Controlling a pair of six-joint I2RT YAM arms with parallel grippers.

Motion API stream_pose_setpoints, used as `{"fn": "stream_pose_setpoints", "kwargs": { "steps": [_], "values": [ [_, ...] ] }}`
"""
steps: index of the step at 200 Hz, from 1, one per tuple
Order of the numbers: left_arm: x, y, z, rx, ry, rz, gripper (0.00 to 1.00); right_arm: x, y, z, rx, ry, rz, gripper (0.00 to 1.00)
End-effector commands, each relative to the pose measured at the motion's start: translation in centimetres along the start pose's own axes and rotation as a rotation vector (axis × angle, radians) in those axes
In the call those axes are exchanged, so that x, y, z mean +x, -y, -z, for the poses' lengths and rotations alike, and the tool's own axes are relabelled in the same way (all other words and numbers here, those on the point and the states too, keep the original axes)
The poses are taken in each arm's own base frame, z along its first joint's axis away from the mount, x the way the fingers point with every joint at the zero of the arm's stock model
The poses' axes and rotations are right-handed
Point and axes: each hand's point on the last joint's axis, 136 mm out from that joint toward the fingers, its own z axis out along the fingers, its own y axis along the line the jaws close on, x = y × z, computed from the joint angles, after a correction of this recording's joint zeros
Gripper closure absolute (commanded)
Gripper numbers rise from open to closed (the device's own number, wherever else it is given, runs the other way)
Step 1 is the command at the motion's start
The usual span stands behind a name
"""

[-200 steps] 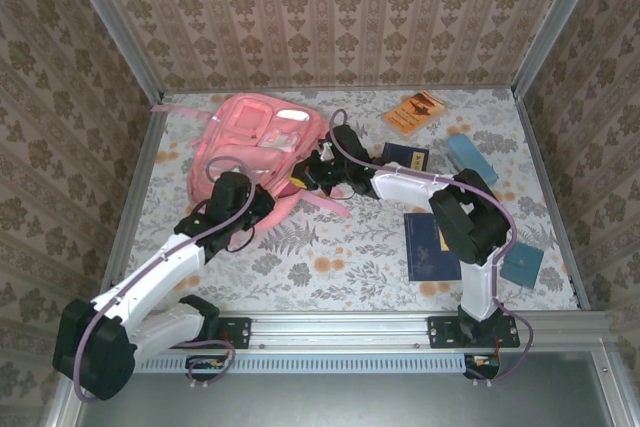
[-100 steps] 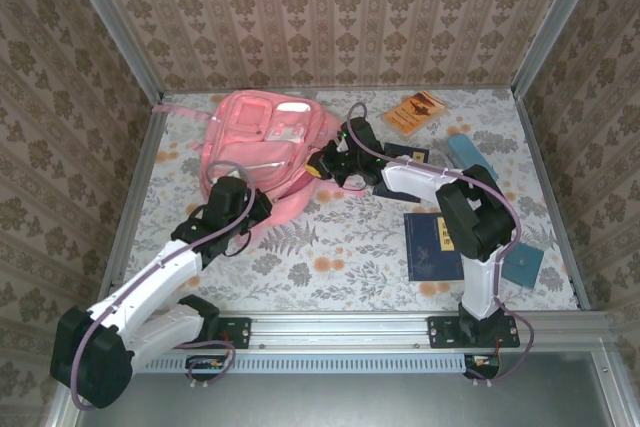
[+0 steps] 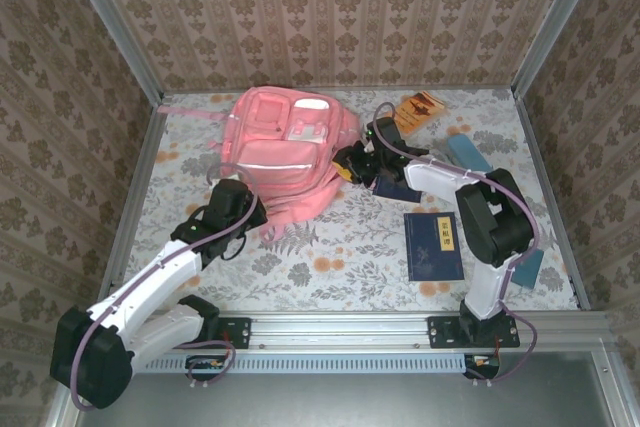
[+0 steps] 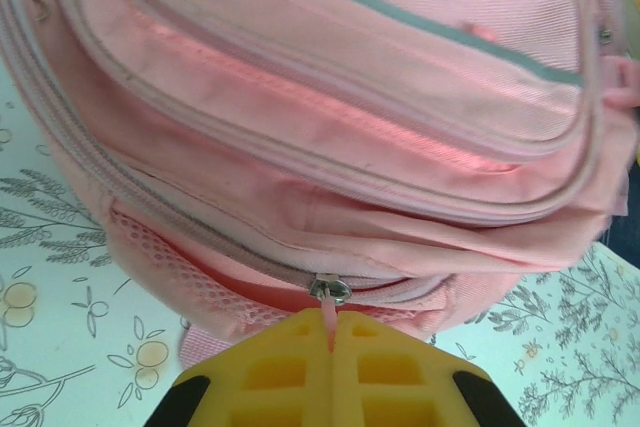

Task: Pack books, pencil case, and school supplies into a backpack

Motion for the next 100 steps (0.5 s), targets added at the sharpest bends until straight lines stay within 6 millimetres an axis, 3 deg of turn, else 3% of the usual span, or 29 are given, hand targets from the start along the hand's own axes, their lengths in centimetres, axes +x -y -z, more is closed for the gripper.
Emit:
{"fn": "stream_pose_setpoints", "kwargs": {
  "steps": [1, 37, 60, 100],
  "values": [
    [-1.5, 3.0, 0.5, 0.124, 0.032, -0.096, 1.00, 1.3, 0.1, 2.8, 0.075, 0.035, 0.084, 0.47],
    [-1.8, 7.2, 1.4, 0.300, 0.050, -0.200, 1.00, 5.3, 1.6, 4.1, 0.160, 0.047, 0.053, 0.44],
    [-1.4, 9.4, 1.8, 0.378, 0.054, -0.251, 1.00, 7.7, 2.5, 3.5, 0.206, 0.017, -0.031, 0.45],
    [0.5, 11.3, 1.0, 0.403, -0.002, -0.338, 1.00, 9.5, 1.2, 1.7, 0.212, -0.005, -0.015, 0.47]
  ]
}}
